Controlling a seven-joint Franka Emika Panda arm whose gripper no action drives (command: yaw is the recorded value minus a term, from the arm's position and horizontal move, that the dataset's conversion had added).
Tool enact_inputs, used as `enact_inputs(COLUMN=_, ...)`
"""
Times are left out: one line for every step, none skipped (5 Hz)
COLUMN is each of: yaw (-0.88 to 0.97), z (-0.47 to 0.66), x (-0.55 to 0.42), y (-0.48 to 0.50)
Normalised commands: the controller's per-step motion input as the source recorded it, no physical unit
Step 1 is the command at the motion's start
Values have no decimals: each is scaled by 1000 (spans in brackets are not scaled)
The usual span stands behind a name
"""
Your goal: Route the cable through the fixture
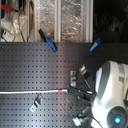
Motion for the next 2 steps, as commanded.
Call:
enact_inputs(yaw=0, z=0, x=20, y=-3)
enact_inputs(yaw=0, z=29, x=-42, y=9)
